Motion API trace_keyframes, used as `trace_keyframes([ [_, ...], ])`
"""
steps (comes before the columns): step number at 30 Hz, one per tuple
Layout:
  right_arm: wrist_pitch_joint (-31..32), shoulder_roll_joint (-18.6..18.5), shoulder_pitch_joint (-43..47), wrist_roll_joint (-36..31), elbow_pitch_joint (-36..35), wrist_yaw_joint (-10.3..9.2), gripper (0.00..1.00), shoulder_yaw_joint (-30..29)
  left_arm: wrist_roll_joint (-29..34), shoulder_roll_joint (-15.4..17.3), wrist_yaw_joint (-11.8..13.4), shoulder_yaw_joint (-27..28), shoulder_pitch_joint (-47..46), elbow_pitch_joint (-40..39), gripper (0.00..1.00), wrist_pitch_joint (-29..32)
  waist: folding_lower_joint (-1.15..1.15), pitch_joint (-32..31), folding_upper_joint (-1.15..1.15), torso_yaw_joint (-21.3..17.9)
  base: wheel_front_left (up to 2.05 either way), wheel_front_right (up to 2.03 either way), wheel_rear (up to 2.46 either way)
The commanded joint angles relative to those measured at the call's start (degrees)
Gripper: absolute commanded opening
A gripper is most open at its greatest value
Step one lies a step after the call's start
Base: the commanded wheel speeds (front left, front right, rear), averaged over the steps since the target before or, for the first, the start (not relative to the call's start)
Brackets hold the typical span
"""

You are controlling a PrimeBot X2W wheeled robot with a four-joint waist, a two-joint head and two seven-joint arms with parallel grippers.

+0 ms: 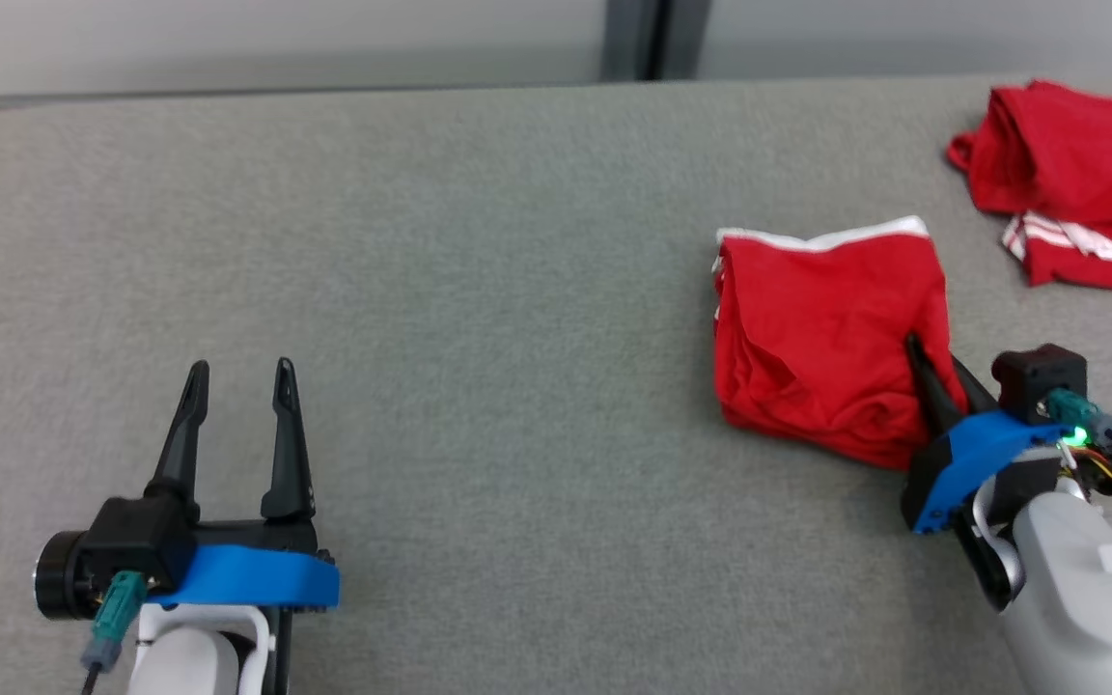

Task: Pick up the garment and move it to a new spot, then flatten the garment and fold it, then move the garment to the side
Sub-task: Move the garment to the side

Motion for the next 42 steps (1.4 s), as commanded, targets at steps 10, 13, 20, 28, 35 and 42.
trace_keyframes([
  [10, 1.72, -8.84, -0.67, 3.53, -12.46, 0.00, 0.00, 1.48, 0.83, 2.04, 0.11, 0.87, -6.49, -3.38, 1.00, -0.37, 0.00, 6.56, 0.00, -7.07, 0.00, 0.00, 0.00],
  [13, 2.74, -9.77, -2.69, 3.24, -15.43, 0.00, 0.00, 1.64, 0.88, 2.13, -0.15, 0.64, -7.53, -3.47, 1.00, -0.41, 0.00, 7.60, 0.00, -6.84, 0.00, 0.00, 0.00],
  [20, 6.40, -12.36, -8.87, 2.02, -19.90, -0.01, 0.00, 2.84, 0.84, 1.54, -0.38, -0.19, -9.30, -3.44, 1.00, -0.46, 0.00, 9.41, 0.00, -4.82, 0.00, 0.00, 0.00],
  [28, 11.08, -21.07, -16.84, 2.73, -16.68, -0.01, 0.00, 2.11, 1.06, 1.31, -0.61, -0.58, -10.97, -4.83, 1.00, -0.46, 0.00, 13.83, 0.00, -1.88, 0.00, 0.00, 0.00],
  [35, 12.13, -30.82, -21.35, 3.88, -10.38, -0.02, 0.00, -0.07, 1.57, 1.52, -0.82, -0.57, -12.23, -5.93, 1.00, -0.46, 0.00, 17.22, 0.00, -1.00, 0.00, 0.00, 0.00],
  [42, 11.93, -36.58, -23.95, 3.85, -5.75, -0.02, 0.00, -0.76, 2.15, 1.70, -0.89, -0.91, -12.84, -6.53, 1.00, -0.46, 0.00, 18.47, 0.00, -1.09, 0.00, 0.00, 0.00],
])
